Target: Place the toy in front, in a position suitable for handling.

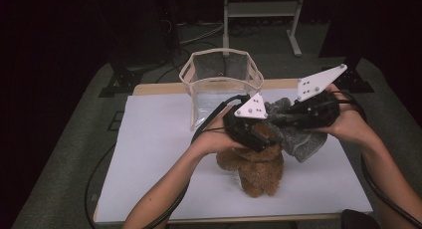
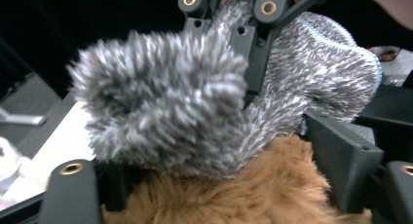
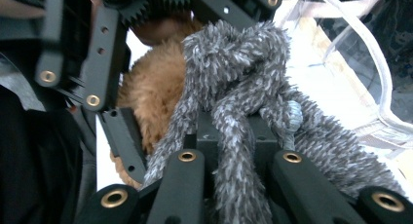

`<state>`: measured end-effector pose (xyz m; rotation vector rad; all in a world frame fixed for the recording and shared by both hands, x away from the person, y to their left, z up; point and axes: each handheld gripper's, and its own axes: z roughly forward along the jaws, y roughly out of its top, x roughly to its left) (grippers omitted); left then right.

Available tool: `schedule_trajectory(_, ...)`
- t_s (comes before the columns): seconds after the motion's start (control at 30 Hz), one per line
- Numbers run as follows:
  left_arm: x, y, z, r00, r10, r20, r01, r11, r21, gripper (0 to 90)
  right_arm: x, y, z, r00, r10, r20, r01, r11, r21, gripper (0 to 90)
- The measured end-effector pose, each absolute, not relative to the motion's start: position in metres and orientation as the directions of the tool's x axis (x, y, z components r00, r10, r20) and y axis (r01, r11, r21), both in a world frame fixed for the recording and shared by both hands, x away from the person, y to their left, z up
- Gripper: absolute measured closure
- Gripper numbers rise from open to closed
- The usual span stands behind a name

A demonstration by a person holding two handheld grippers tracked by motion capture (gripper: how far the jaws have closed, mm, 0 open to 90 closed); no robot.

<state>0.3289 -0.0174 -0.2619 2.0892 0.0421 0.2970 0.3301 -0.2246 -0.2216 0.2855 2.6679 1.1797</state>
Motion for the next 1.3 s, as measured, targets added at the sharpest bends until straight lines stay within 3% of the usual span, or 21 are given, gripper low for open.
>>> schedule_trajectory(0.13, 0.329, -0.010, -0.261, 0.967, 0.165, 0.193, -0.075, -0.541, 0.837, 17.6, 0.333, -0.216, -0.228, -0.960, 0.259, -0.110, 0.101, 0.682, 0.725, 79.7)
schedule_trajectory(0.33, 0.329, 0.006, -0.264, 0.961, 0.172, 0.215, -0.078, -0.579, 0.812, 35.5, 0.337, -0.216, -0.247, -0.969, 0.246, -0.040, 0.125, 0.617, 0.777, 79.6)
schedule_trajectory(0.43, 0.332, 0.024, -0.267, 0.960, 0.206, 0.191, -0.044, -0.562, 0.826, 36.6, 0.339, -0.217, -0.257, -0.968, 0.250, -0.022, 0.138, 0.603, 0.786, 79.5)
schedule_trajectory(0.8, 0.331, 0.105, -0.291, 0.937, 0.324, 0.133, 0.055, -0.511, 0.858, 36.2, 0.347, -0.194, -0.337, -0.964, 0.245, 0.101, 0.235, 0.616, 0.752, 79.0)
schedule_trajectory(1.13, 0.313, 0.187, -0.330, 0.904, 0.426, 0.047, 0.153, -0.423, 0.893, 31.7, 0.343, -0.180, -0.359, -0.963, 0.240, 0.120, 0.248, 0.626, 0.739, 78.7)
schedule_trajectory(1.3, 0.306, 0.202, -0.326, 0.887, 0.455, 0.080, 0.138, -0.426, 0.894, 28.5, 0.344, -0.167, -0.361, -0.969, 0.221, 0.113, 0.231, 0.631, 0.740, 78.7)
